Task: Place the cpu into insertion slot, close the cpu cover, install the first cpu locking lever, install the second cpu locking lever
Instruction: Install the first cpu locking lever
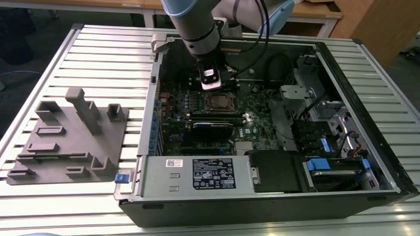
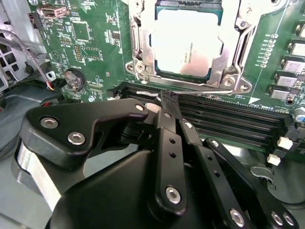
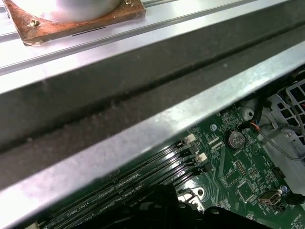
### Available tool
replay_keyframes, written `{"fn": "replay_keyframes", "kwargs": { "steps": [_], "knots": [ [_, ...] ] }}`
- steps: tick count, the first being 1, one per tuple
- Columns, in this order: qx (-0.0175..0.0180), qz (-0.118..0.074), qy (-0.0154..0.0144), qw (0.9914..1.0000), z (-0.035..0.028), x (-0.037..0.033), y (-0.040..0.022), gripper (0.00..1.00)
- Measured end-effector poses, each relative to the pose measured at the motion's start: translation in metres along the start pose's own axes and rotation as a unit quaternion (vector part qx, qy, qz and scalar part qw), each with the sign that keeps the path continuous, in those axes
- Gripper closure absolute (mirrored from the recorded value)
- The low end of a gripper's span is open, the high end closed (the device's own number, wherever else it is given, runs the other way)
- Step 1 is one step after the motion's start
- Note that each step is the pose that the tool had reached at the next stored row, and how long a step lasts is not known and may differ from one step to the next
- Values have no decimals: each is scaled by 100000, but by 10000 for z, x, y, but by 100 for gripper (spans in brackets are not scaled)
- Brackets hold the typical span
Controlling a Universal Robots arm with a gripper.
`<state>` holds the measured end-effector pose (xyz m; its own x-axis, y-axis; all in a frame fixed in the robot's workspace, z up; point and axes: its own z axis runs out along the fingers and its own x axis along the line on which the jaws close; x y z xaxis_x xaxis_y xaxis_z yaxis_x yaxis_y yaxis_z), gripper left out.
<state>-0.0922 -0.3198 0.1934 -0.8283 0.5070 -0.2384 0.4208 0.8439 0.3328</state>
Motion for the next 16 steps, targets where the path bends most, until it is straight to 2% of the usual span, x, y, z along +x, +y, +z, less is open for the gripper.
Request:
{"fn": "replay_keyframes", "kwargs": {
  "steps": [11, 16],
  "knots": [
    [2, -6, -11, 100000, 22, 5, -7, 89],
    [15, 15, -23, 100000, 40, -33, 16, 89]
  ]
}}
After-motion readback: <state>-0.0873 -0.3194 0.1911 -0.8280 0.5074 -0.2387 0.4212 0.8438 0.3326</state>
